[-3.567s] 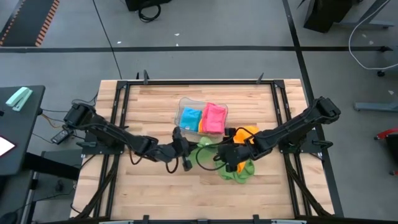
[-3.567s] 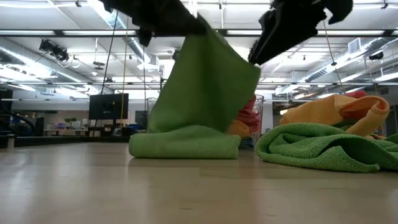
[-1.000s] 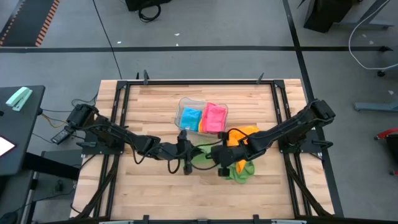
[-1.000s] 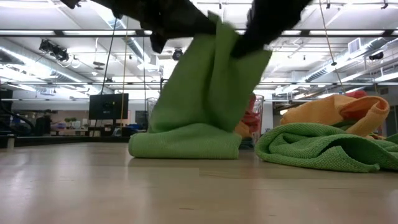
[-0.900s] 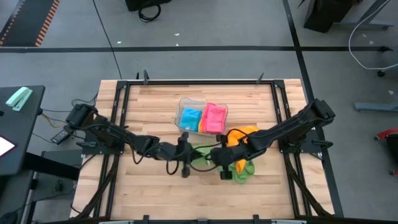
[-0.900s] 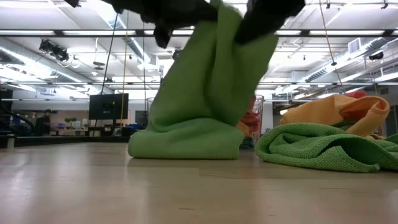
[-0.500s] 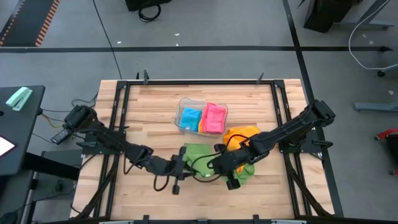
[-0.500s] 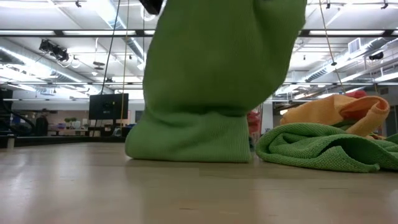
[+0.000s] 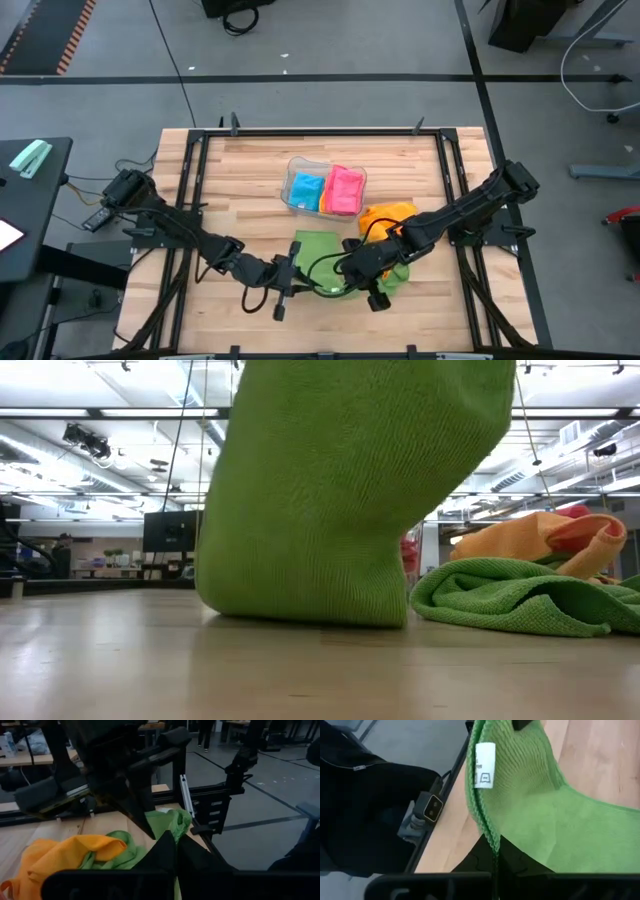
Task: Fold microfiber towels
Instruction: Fold the top green microfiber cloth
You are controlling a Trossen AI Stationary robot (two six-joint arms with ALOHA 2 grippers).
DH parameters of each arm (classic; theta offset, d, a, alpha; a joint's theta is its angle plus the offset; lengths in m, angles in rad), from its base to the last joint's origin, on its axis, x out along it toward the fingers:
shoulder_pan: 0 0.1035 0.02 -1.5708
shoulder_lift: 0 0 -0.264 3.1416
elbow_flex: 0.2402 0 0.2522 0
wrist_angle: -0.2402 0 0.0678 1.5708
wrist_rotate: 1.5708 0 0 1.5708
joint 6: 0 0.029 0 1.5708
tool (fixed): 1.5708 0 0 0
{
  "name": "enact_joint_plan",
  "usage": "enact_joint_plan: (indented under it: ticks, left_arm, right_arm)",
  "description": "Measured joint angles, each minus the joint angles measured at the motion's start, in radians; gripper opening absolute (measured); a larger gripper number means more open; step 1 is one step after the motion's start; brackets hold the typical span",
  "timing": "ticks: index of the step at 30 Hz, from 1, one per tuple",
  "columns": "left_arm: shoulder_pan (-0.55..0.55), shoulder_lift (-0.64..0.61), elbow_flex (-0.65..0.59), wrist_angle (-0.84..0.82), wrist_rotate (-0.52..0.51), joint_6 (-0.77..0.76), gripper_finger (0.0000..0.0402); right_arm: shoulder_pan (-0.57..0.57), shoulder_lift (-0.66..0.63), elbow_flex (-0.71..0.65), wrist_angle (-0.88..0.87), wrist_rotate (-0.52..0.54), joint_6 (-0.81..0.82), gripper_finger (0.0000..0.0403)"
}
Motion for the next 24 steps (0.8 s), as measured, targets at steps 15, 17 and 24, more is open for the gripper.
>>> enact_joint_plan:
  ticks: [15, 17, 24]
  left_arm:
    - [-0.066, 0.01, 0.003, -0.067, -0.003, -0.082, 0.0011]
    - [-0.084, 0.01, 0.022, -0.092, -0.013, -0.091, 0.002]
    - [-0.119, 0.002, 0.195, -0.39, -0.136, -0.034, 0.0009]
  right_arm:
    - [0.015, 0.154, 0.191, -0.183, 0.035, 0.012, 0.0004]
    - [0.015, 0.156, 0.212, -0.188, 0.035, 0.012, 0.0005]
    - [0.005, 0.154, 0.324, -0.235, 0.043, -0.073, 0.0007]
